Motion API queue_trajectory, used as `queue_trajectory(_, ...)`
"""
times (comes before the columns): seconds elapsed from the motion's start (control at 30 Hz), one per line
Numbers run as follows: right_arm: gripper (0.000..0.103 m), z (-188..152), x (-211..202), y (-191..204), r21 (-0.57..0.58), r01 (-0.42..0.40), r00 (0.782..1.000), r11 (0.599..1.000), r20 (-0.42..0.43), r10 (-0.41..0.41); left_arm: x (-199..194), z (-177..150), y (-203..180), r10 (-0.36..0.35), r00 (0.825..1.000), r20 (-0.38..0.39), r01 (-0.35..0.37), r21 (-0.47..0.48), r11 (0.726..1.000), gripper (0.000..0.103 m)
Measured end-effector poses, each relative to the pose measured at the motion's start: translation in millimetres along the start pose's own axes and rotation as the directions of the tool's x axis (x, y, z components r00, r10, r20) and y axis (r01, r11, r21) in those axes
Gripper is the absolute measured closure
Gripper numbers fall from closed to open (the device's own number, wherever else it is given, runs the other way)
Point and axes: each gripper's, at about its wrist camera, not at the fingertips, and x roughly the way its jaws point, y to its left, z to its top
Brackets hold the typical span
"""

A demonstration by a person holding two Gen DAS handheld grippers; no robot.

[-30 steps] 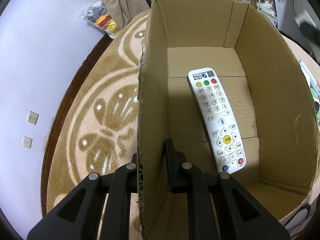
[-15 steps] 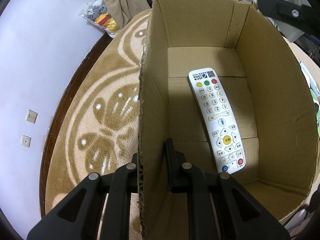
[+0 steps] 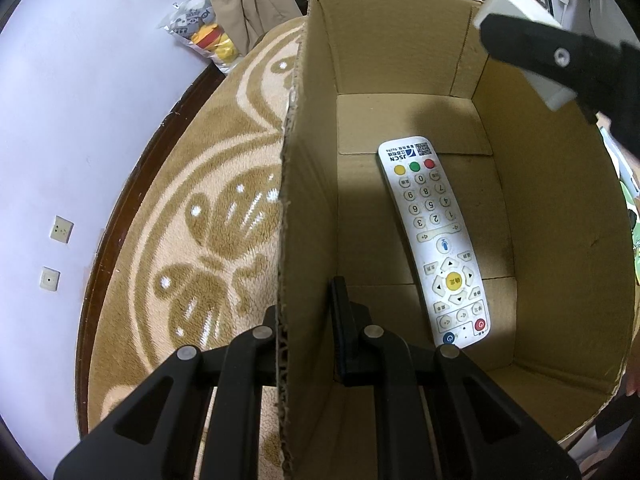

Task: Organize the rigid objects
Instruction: 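Carry the charger into the box beside the remote and release it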

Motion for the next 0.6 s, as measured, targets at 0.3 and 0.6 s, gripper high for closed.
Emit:
queue_trajectory(0.3,0.042,-0.2,-4.2,-1.4,0.015,0.003,1.0,1.0,0.022,-0.003,0.5,0.5,1.2,-0.002,1.0,-0.003,0.002,-0.005,1.0,0.091)
queue_trajectory(0.6,0.023,-1.9,-37.9,-18.5,0.071,0.026,0.996,0.997,0.084,-0.032,5.8,1.0,1.5,0.009,1.0,-0.01,-0.009,0.0,1.0,0.09)
